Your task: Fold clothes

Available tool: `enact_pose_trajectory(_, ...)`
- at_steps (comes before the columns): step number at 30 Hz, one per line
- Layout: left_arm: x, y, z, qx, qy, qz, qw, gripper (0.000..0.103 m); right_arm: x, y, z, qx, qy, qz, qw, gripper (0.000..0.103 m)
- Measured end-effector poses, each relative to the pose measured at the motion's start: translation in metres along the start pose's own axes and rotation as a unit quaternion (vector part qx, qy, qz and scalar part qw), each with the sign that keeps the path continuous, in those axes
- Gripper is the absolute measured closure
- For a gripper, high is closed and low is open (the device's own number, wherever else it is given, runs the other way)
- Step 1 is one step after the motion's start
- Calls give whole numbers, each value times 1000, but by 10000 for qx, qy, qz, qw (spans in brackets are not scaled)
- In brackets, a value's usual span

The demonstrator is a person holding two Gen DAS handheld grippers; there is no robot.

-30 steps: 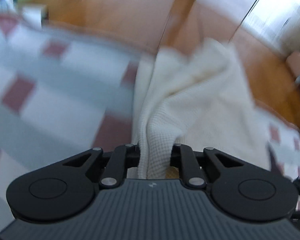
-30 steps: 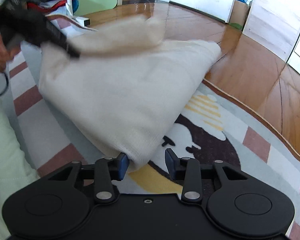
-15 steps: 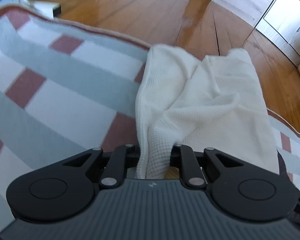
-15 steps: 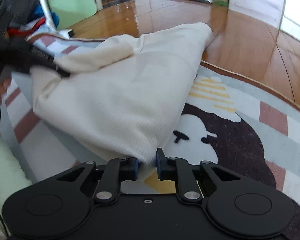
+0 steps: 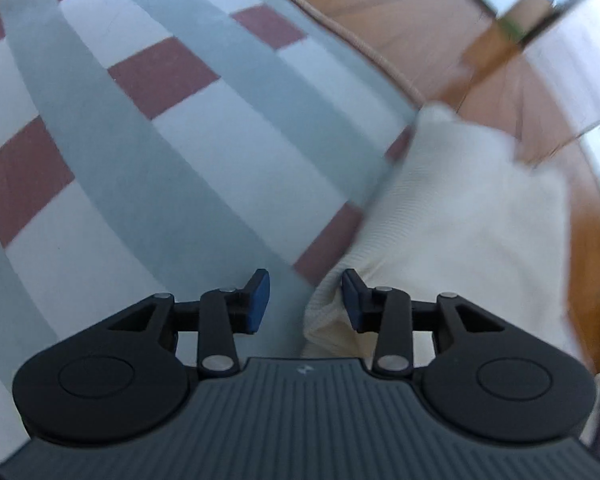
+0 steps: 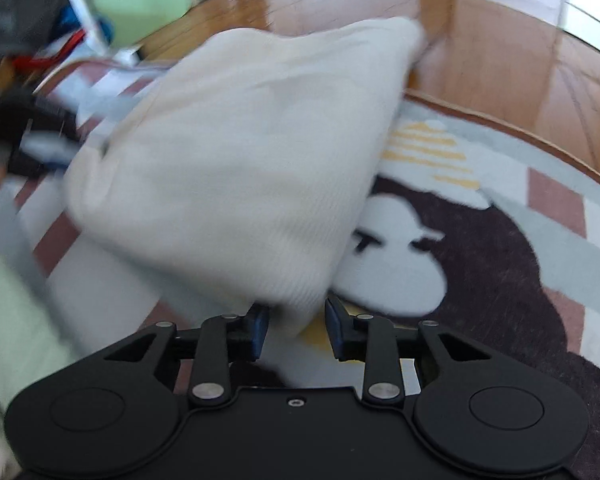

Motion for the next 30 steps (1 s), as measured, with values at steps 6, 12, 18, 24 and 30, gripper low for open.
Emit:
enact_pose_trajectory(6,-6,-10,0,319,-49,229,9992,60,64,-5,-52,-370,160,-1685,9849,58)
enact_pose_trajectory(12,3,-40,15,1300,-1435,-1794,9645,45,117,21,-34,-665,279,-2923,9536,45)
enact_pose_trajectory(18,24,-25,1,740,-993,-1606,9792,47,153,43,13,-646,631,-3316,9391,38)
enact_pose_trajectory(24,45,4,-20,-165,-1088,-2002,9736,45,164,61,61,-635,381,-3650,9280,38)
enact_pose_trajectory(30,29,-14,-6,245,-1147,-2015,9724,45,174,61,80,-664,297,-3909,9175,31)
Point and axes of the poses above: each gripper's, at about its wrist camera, not at the fingertips, and z roughly the way its jaws point, x to its left, y to its top, the point moved 9 cm from there along z, roughly the way its jaws point, and after that the axes turned 6 degrees about -x, right-handed, at the moved point
